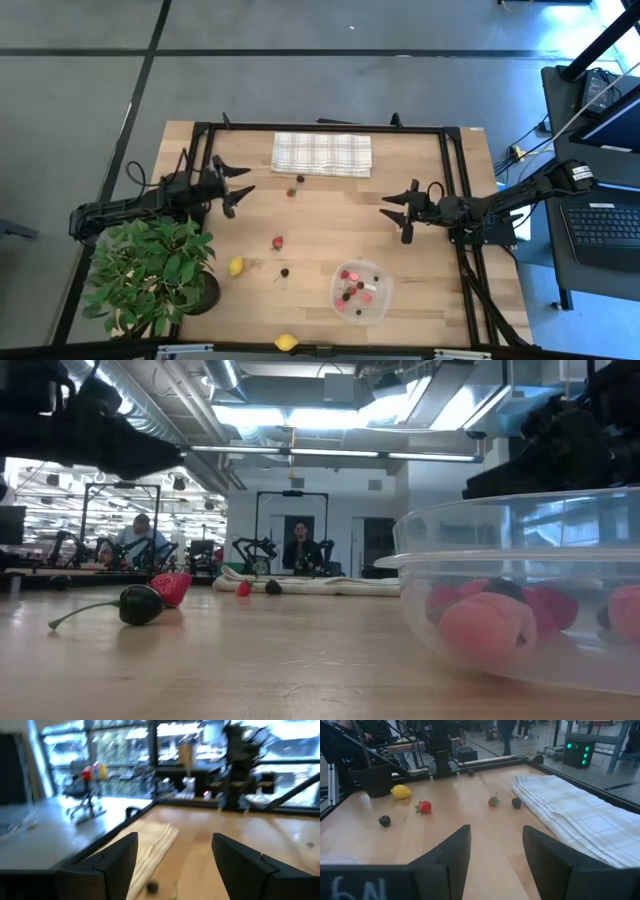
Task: Pick and placing Produce into tupperware
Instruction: Put the bottom red strawberry into the transparent bin
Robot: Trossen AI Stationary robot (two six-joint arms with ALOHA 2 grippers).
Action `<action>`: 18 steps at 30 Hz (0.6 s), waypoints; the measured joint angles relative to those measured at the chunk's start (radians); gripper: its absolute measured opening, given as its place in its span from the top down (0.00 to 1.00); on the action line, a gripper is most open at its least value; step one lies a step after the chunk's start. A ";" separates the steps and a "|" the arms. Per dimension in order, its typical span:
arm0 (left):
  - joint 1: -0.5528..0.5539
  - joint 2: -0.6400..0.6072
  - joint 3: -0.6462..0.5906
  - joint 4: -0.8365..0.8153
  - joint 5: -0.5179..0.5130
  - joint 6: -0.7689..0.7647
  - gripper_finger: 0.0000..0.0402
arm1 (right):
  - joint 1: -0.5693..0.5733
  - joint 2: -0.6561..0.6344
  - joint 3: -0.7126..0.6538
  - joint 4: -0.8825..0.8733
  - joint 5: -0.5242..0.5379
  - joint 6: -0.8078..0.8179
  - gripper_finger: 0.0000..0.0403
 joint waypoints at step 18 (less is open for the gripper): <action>0.001 0.001 0.006 0.060 0.070 -0.059 0.35 | 0.000 0.000 0.000 -0.002 0.003 0.002 0.55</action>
